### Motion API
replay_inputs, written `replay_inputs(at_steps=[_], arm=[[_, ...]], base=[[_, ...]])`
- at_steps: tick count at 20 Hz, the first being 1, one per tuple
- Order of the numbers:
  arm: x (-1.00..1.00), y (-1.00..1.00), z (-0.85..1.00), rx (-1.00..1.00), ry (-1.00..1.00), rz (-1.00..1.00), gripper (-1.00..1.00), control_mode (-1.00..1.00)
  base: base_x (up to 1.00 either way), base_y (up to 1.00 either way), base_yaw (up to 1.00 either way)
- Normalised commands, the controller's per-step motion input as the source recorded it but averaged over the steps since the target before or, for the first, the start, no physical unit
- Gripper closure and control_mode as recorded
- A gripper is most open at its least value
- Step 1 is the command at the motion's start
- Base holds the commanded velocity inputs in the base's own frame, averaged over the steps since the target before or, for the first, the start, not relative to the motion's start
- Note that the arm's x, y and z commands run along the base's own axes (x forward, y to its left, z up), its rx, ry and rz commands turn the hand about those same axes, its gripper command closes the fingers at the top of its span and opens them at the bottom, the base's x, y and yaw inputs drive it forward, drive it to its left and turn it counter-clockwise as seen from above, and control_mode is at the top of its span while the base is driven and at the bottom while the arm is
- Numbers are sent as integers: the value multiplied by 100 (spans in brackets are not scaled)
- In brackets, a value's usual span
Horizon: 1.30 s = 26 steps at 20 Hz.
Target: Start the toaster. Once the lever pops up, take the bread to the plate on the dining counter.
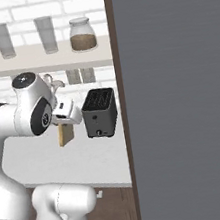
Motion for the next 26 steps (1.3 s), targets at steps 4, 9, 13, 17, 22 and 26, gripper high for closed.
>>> replay_inputs(at_steps=[4,9,13,17,22,26], arm=[[-20,2,-16,0,0,3,100,-100],[-9,0,-7,0,0,0,100,-100],[-40,3,0,0,0,0,100,-100],[0,0,0,0,0,0,100,100],[0,0,0,0,0,0,100,100],[0,0,0,0,0,0,100,100]], base=[[0,0,0],[0,0,0],[0,0,0],[-100,14,0],[-100,20,0],[-81,15,0]])
